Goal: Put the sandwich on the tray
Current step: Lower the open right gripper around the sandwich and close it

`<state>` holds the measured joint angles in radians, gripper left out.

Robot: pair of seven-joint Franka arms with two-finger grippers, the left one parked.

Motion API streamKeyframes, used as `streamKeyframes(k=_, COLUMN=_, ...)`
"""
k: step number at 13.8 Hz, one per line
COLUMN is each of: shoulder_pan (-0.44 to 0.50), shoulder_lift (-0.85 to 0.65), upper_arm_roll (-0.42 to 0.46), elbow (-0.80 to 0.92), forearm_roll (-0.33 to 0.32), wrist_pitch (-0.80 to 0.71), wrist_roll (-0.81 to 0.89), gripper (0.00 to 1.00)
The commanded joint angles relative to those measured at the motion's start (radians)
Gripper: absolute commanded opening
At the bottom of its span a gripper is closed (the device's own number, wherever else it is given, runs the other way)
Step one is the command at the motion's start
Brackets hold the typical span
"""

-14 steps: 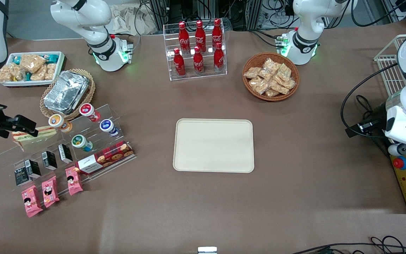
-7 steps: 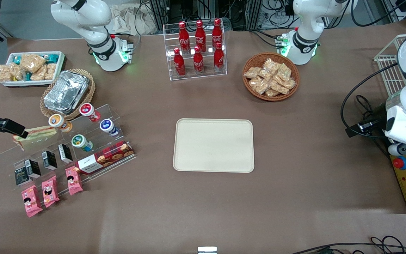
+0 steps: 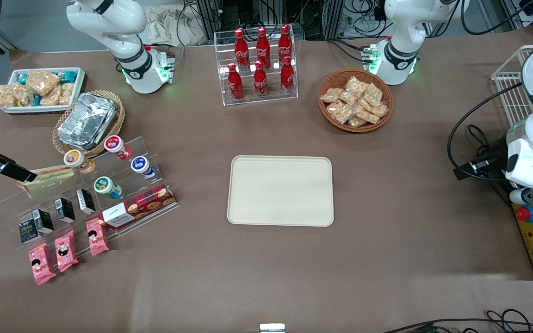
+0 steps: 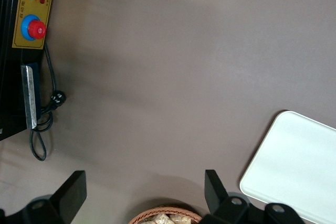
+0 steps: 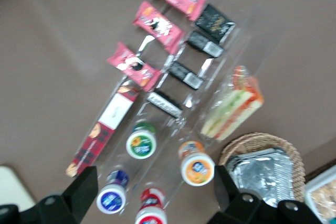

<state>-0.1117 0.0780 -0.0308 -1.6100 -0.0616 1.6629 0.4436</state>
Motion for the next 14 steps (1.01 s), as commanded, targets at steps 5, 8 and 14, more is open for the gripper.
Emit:
streamKeyframes(k=5, shoulder_pan=-0.112, shoulder_lift=0.077, upper_arm_roll=0.008, elbow=0.015, forearm_roll=-0.080, wrist_pitch=0.001, wrist_roll=0.107, gripper=0.99)
streamKeyframes(k=8, shoulder_pan=-0.169, shoulder_lift=0.095, upper_arm_roll=0.008, elbow=-0.001, forearm_roll=-0.015, wrist_pitch=0.034, wrist_roll=0.115, gripper=0.98)
streamKeyframes(k=14, shoulder_pan=-0.213, shoulder_lift=0.103, upper_arm_roll=0.008, elbow=-0.122, forearm_roll=0.072, wrist_pitch=0.107, wrist_roll=0.112, gripper=0.98)
